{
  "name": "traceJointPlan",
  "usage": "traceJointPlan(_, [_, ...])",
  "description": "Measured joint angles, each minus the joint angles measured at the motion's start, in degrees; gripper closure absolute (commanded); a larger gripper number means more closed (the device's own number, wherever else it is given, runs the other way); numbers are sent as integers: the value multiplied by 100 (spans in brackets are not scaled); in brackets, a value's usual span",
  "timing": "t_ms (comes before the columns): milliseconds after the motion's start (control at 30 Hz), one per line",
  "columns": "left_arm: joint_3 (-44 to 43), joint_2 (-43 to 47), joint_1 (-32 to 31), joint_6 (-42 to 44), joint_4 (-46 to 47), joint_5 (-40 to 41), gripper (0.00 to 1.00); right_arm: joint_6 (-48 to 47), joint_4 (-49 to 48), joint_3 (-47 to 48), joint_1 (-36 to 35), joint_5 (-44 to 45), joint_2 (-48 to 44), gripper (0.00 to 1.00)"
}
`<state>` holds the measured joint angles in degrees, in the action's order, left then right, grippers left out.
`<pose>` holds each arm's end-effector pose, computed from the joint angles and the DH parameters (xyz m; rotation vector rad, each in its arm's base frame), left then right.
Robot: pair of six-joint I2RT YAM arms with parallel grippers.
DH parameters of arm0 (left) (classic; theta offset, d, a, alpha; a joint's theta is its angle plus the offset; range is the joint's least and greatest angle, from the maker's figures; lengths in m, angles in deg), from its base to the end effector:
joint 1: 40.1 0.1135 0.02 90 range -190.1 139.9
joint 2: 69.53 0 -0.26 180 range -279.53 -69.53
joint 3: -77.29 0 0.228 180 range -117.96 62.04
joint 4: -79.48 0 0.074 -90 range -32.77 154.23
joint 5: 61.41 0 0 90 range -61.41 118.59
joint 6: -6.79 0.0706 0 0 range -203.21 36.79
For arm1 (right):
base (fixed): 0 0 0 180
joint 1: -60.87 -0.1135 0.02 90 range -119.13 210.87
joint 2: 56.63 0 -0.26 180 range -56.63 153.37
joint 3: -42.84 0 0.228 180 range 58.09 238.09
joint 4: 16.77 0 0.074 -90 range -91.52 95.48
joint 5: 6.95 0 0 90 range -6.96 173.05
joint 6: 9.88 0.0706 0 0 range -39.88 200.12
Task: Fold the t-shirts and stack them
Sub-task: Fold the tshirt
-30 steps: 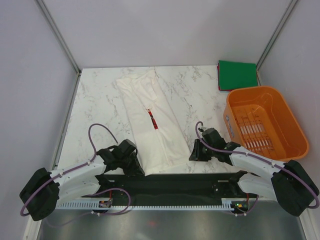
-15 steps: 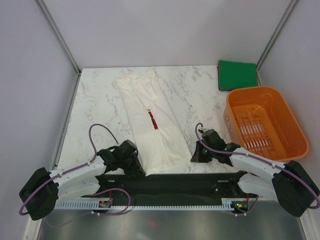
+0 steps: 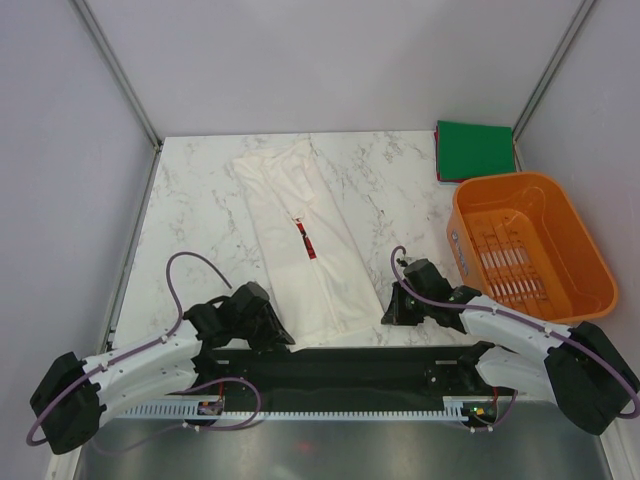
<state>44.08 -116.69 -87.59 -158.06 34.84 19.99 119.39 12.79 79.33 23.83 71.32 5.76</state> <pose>0.0864 -0.1099 0.1264 -0.6249 2.8261 -0.8177 0.1396 0.1233 0.1264 -0.0336 2.6973 0.7356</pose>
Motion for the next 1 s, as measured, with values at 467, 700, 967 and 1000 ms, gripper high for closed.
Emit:
traceJointPlan(467, [186,17,-179,-328,-9,310,63,22,7,-24,-26,9,-59,100])
traceJointPlan(700, [186,-173,-334,-380,107,437,68,63,-9,-63,-44,20,-94,100])
traceJointPlan(967, [186,-387,-455,-439,352,457,81,120,-28,-96,-66,22,-133,100])
traceJointPlan(1000, [186,-391,-466,-446,372,455,84,127,-31,-109,-70,24,-149,100])
